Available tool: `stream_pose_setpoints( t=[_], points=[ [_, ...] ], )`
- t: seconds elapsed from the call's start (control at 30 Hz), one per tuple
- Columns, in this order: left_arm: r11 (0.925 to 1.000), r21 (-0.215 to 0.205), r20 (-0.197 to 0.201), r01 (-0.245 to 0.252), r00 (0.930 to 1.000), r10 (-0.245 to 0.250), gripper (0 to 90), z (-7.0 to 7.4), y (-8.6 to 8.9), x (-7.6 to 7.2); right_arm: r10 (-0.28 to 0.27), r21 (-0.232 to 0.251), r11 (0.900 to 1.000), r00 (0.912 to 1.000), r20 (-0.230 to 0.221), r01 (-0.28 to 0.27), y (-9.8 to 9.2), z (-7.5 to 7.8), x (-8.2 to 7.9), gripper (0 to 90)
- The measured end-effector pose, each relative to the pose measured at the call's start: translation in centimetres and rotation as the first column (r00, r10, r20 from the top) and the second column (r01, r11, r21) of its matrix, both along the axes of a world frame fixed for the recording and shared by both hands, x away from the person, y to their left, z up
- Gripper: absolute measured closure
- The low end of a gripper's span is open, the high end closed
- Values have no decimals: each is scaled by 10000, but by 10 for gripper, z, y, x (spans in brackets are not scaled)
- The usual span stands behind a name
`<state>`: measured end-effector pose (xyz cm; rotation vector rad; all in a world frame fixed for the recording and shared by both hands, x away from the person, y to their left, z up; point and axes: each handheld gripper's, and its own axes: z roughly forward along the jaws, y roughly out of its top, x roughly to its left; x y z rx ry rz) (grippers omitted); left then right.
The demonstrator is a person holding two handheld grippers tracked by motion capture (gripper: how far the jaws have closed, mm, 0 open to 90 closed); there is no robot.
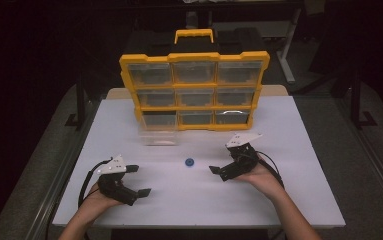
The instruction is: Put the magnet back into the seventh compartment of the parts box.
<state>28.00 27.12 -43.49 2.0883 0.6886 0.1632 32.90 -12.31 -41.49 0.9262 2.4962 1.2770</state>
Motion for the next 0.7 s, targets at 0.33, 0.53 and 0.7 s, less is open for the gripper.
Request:
stream_pose_setpoints(
  t=[0.33,0.53,0.7],
  points=[
    [10000,2,1,52,10000,-52,5,0,0,0,30,-34,10000,10000,0,-30,4,1,4,0],
    [10000,-15,0,44,10000,-44,6,0,0,0,118,-59,9999,9999,68,-118,10,3,9,0],
    [10000,-19,65,94,9999,-94,6,0,-1,-1,197,-24,9998,9998,101,-196,14,4,11,0]
  ],
)
